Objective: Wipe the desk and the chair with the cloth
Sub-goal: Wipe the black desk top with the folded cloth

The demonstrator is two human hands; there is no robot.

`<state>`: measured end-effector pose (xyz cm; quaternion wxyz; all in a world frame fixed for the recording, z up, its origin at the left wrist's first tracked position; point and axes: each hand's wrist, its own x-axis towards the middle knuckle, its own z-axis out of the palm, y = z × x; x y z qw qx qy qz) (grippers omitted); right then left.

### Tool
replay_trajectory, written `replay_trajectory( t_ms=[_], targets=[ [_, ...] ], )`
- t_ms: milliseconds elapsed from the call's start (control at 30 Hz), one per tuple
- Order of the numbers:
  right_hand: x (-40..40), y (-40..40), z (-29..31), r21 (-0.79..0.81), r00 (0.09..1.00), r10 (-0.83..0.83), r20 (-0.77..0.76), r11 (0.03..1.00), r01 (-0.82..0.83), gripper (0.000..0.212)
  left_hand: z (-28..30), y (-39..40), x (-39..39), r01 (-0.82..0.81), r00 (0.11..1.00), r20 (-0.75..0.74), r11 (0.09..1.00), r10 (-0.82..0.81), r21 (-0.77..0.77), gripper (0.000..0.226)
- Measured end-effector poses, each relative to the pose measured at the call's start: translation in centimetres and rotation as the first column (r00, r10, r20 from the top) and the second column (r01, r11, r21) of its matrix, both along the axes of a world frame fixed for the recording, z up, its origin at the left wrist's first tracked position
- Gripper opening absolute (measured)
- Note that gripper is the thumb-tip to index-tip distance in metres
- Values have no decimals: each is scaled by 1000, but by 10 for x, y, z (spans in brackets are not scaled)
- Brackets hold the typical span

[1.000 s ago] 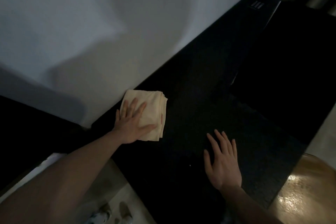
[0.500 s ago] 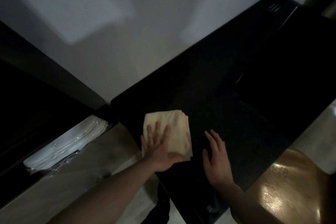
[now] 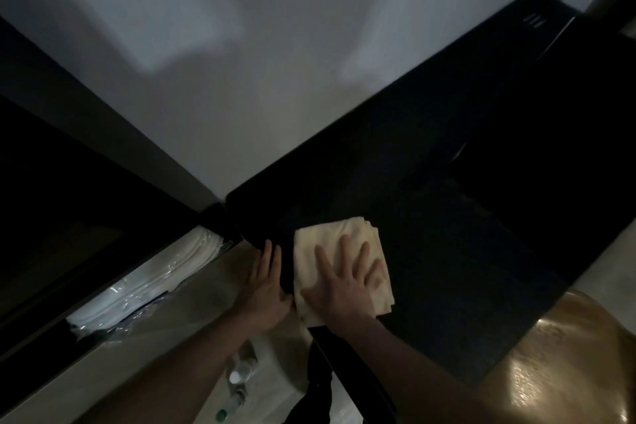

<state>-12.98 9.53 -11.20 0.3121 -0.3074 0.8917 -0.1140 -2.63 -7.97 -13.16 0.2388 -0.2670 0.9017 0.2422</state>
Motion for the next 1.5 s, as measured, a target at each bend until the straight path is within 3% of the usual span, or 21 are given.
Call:
replay_trajectory(
  t_ms=[200,367,567,733,1067,1267,1500],
  targets=[
    [-59,-67,-14,46,984,173,-52,984,-171,91,-7,-12,6,113,993,-31,990,-116,-90,109],
    [-86,-115,-21,89,980,187,-75,980,-180,93,-4,-13,3,121,991,-40,985,-126,-121,113],
    [-68,-74,-17,93,978,194,-75,978,-187,93,3,-12,-5,156,987,75,971,-145,-183,117],
    [-22,5,-11,74,987,157,-41,985,-154,92,17,-5,-19,159,975,190,963,-118,-216,114],
    [74,172,8,239,1000,0,-24,971,6,92,35,11,-35,260,922,353,928,-157,-267,115],
    [74,159,12,236,995,-99,26,968,90,99,37,58,-35,267,905,388,942,-173,-205,140],
    [37,87,2,219,986,-164,9,963,158,102,33,61,-35,259,909,384,940,-160,-223,144]
  ],
)
